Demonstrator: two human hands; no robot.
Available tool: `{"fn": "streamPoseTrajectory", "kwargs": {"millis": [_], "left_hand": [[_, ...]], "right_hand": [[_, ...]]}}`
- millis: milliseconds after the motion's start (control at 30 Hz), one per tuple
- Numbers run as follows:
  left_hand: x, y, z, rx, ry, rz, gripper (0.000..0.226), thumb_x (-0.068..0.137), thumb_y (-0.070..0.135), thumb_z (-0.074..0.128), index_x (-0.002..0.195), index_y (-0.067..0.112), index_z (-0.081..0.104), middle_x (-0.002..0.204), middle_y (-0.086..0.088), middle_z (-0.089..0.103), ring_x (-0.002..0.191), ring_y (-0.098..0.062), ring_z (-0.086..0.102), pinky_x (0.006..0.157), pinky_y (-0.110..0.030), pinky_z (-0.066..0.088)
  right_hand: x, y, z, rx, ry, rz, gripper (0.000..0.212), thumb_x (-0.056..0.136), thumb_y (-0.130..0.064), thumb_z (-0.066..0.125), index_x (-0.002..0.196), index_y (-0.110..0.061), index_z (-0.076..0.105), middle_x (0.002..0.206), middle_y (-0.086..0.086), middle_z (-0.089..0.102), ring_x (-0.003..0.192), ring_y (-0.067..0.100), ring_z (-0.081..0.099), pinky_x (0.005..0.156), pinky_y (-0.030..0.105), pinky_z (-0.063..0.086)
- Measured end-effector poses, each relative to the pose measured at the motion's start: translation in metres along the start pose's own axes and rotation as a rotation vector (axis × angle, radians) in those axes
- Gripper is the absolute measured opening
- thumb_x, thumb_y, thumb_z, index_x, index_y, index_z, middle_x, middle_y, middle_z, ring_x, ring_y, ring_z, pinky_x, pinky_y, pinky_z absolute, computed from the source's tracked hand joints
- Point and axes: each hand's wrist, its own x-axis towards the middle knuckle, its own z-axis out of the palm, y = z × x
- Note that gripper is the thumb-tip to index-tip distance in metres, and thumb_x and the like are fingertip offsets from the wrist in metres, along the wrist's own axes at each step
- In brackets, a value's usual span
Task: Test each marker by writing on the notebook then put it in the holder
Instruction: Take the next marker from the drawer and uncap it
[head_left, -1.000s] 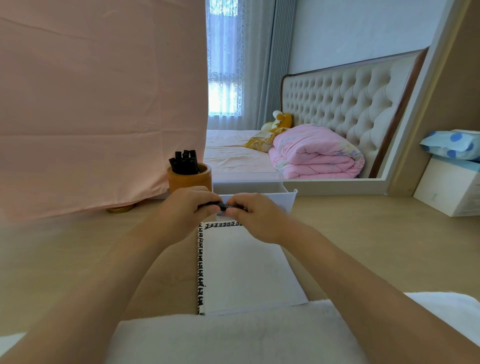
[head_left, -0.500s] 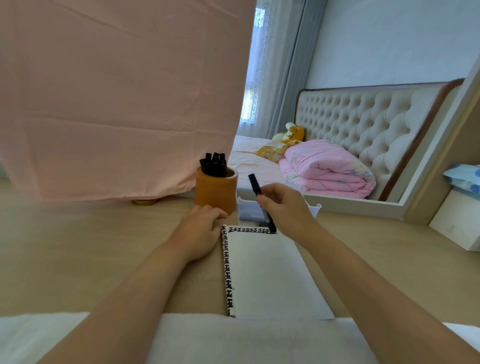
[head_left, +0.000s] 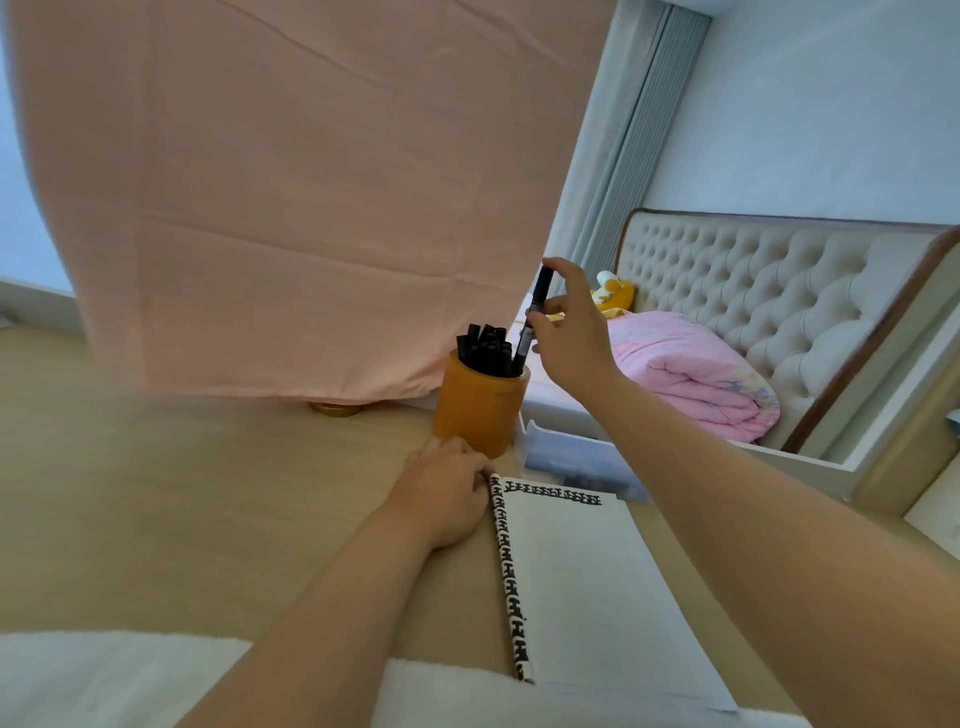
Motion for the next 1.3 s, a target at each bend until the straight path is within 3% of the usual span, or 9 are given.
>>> {"fn": "streamPoseTrajectory", "kwargs": {"millis": [200,467,667,733,833,967,1067,1200,1300], "left_hand": [[0.0,0.0,-0.001,0.007,-0.003,-0.008,0.031,0.097,0.03,0.045,0.123,0.034,0.061,0.132,0.006,0.049,0.125,-0.015,0.036,0.103,-0.035,0.03],[0.0,0.001,-0.002,0.014,-0.008,-0.014,0.031,0.097,0.03,0.046,0.124,0.035,0.06,0.131,0.007,0.049,0.125,-0.014,0.036,0.104,-0.035,0.03],[-0.001,0.003,-0.003,0.022,-0.007,-0.006,0.03,0.097,0.031,0.046,0.124,0.036,0.06,0.131,0.007,0.05,0.125,-0.014,0.037,0.103,-0.035,0.031],[-0.001,0.004,-0.003,0.027,-0.001,-0.01,0.029,0.097,0.032,0.046,0.122,0.036,0.061,0.129,0.007,0.05,0.123,-0.014,0.038,0.102,-0.035,0.032],[0.0,0.005,-0.002,0.026,0.007,-0.017,0.029,0.097,0.031,0.046,0.121,0.035,0.061,0.127,0.007,0.051,0.122,-0.014,0.039,0.101,-0.035,0.033],[0.0,0.005,-0.001,0.027,0.012,-0.021,0.028,0.097,0.031,0.047,0.12,0.035,0.061,0.125,0.008,0.051,0.121,-0.014,0.039,0.101,-0.034,0.033],[0.001,0.005,0.0,0.026,0.018,-0.021,0.028,0.097,0.032,0.047,0.12,0.036,0.061,0.124,0.009,0.051,0.121,-0.013,0.039,0.101,-0.034,0.033],[0.003,0.004,0.0,0.033,0.031,-0.023,0.028,0.097,0.03,0.047,0.119,0.037,0.062,0.123,0.01,0.051,0.121,-0.012,0.038,0.1,-0.034,0.032],[0.003,0.005,0.001,0.032,0.033,-0.026,0.027,0.096,0.03,0.048,0.118,0.037,0.062,0.121,0.01,0.051,0.119,-0.011,0.039,0.1,-0.034,0.032]], "right_hand": [[-0.004,0.013,0.01,-0.04,-0.111,0.053,0.05,0.094,-0.002,0.057,0.135,-0.027,0.043,0.095,0.01,0.064,0.083,0.018,0.066,0.053,0.01,0.046],[-0.008,0.026,0.014,-0.15,-0.282,0.045,0.027,0.101,-0.006,0.048,0.117,-0.025,0.059,0.105,0.0,0.066,0.093,0.018,0.062,0.08,0.026,0.053],[-0.015,0.031,-0.007,-0.157,-0.297,0.07,0.044,0.097,-0.001,0.05,0.131,-0.028,0.051,0.099,-0.006,0.06,0.085,0.008,0.057,0.071,0.016,0.044],[-0.013,0.042,-0.021,-0.248,-0.338,0.136,0.03,0.096,-0.005,0.053,0.116,-0.026,0.059,0.094,-0.006,0.062,0.085,0.014,0.059,0.068,0.018,0.044],[-0.011,0.063,-0.038,-0.448,-0.572,0.324,0.022,0.095,-0.007,0.057,0.098,-0.022,0.072,0.099,0.0,0.071,0.093,0.018,0.064,0.082,0.026,0.054],[-0.01,0.075,-0.045,-0.705,-0.815,0.422,0.023,0.096,-0.02,0.061,0.112,-0.029,0.074,0.115,-0.005,0.064,0.105,0.015,0.058,0.09,0.026,0.053],[-0.006,0.078,-0.042,-0.716,-0.904,0.479,0.028,0.093,-0.021,0.063,0.116,-0.036,0.071,0.119,-0.007,0.062,0.111,0.017,0.056,0.095,0.032,0.054],[-0.004,0.079,-0.033,-0.776,-1.051,0.453,0.032,0.093,-0.028,0.067,0.125,-0.031,0.066,0.118,-0.005,0.06,0.11,0.015,0.055,0.083,0.024,0.053],[-0.003,0.079,-0.031,-0.767,-1.082,0.408,0.028,0.094,-0.026,0.066,0.122,-0.027,0.068,0.113,-0.003,0.063,0.108,0.016,0.058,0.085,0.025,0.054]]}}
